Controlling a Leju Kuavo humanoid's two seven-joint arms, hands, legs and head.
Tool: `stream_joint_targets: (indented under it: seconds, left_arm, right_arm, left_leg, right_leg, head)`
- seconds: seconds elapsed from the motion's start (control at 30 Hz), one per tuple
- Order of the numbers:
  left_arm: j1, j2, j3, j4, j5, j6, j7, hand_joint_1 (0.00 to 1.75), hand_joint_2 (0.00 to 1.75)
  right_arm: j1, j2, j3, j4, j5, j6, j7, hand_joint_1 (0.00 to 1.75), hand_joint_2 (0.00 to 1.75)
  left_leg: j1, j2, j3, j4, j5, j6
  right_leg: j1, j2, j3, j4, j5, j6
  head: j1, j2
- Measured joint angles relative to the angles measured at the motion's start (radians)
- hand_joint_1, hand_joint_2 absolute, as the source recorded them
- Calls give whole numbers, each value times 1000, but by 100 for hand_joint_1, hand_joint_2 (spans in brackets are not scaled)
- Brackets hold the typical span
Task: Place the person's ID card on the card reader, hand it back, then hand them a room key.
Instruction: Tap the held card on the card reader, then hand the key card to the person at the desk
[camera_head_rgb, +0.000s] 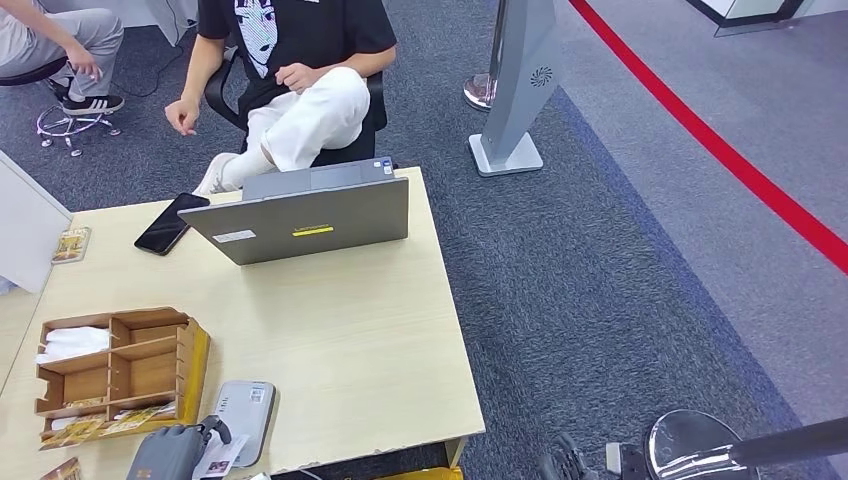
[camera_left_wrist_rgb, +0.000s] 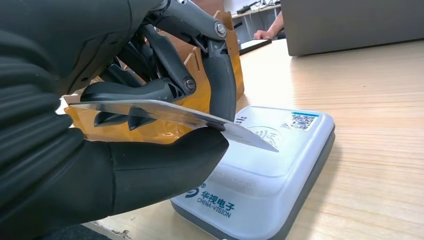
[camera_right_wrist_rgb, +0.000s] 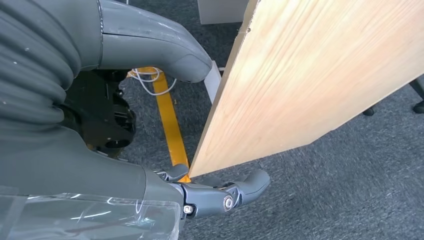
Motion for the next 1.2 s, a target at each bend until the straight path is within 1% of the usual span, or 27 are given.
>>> stream_joint_targets:
  seconds: [0.27,0.4,0.63,0.97,1.1,1.2]
  left_arm:
    - [-2,3,12,9,-25,-3,4,175,175]
    - [-2,1,36,20,-44,-19,-13,175,175]
    - [-12,-13,73,54,-68,-46,-52,175,175]
    - [-28,-29,84,71,-70,-57,-67,175,175]
    - [-44,-34,85,66,-78,-45,-91,175,175]
    - [-70,-41,86,20,-90,-21,-127,175,175]
  right_arm:
    - [-1,0,0,0,5,-4,0,0,175]
    - [-3,0,0,3,8,-4,-5,0,175]
    - [-13,0,0,14,12,5,-5,0,175]
    - [-23,0,-1,28,18,11,-4,0,175]
    - [-25,0,-1,33,21,11,-4,0,175]
    - [-22,0,-1,35,11,1,-5,0,175]
  left_leg:
    - [0,0,0,0,0,0]
    - [0,0,0,0,0,0]
    - [0,0,0,0,0,0]
    - [0,0,0,0,0,0]
    - [0,0,0,0,0,0]
    - [0,-1,0,0,1,0]
  right_leg:
    - [0,0,0,0,0,0]
    - [0,0,0,0,0,0]
    - [0,0,0,0,0,0]
    - [0,0,0,0,0,0]
    - [0,0,0,0,0,0]
    - [0,-1,0,0,0,0]
  head:
    - [0,0]
    - [0,0]
    - [0,0]
    - [0,0]
    - [0,0]
    - [0,0]
